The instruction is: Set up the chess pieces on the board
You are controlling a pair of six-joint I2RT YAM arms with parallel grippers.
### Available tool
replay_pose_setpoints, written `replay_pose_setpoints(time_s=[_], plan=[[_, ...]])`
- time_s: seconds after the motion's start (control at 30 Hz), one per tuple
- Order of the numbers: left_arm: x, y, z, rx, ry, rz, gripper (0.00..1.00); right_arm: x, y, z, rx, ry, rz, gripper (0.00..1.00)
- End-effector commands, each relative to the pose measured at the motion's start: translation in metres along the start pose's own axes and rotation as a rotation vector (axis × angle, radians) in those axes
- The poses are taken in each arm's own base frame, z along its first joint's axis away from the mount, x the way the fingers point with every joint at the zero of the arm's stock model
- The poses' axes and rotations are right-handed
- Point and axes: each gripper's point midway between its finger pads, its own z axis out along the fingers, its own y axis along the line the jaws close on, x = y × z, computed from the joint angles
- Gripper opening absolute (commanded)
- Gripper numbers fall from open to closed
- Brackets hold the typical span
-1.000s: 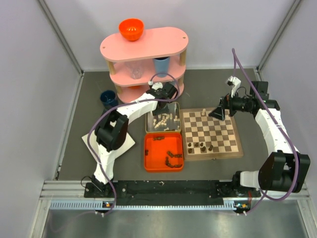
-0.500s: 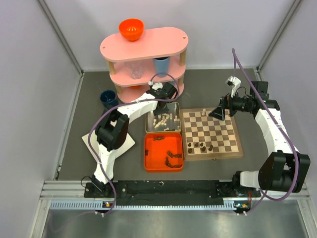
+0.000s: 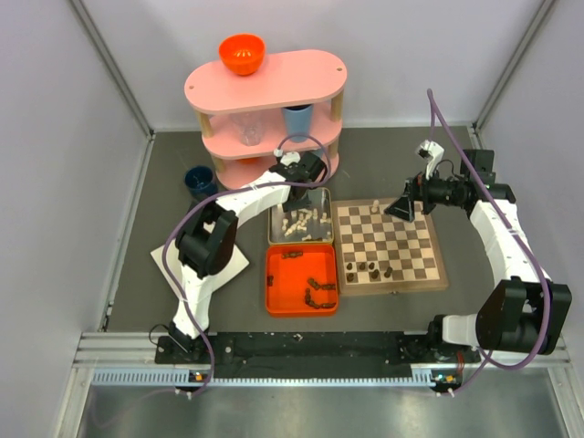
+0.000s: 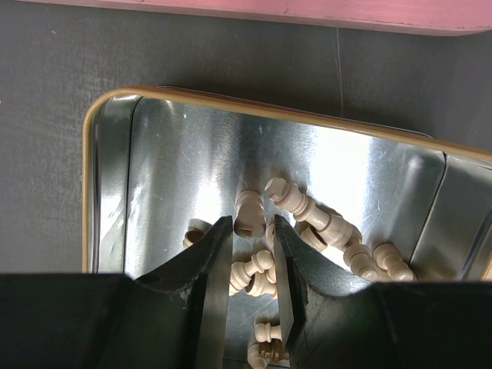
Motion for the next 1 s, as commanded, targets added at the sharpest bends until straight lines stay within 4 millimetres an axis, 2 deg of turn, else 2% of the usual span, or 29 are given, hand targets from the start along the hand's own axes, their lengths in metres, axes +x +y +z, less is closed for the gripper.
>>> replay_pose_setpoints(time_s=[0.0, 0.57, 0.77, 0.97], plan=[[-0.005, -0.001, 0.008, -0.003, -0.017, -0.005, 0.33, -0.008, -0.002, -0.002, 0.009, -0.029, -0.04, 0.99], [-0.005, 0.002, 0.014, -0.016, -0.018, 0.008, 0.29, -0.008, -0.002, -0.002, 0.009, -0.028, -0.04, 0.99], [-0.01, 0.003, 0.008, -0.012, -0.034, 0.015, 0.22, -0.008, -0.002, -0.002, 0.008, -0.03, -0.041, 0.99], [-0.022, 0.004, -0.013, 0.016, -0.061, 0.046, 0.14, -0.007, -0.002, -0.001, 0.003, -0.028, -0.035, 0.99]])
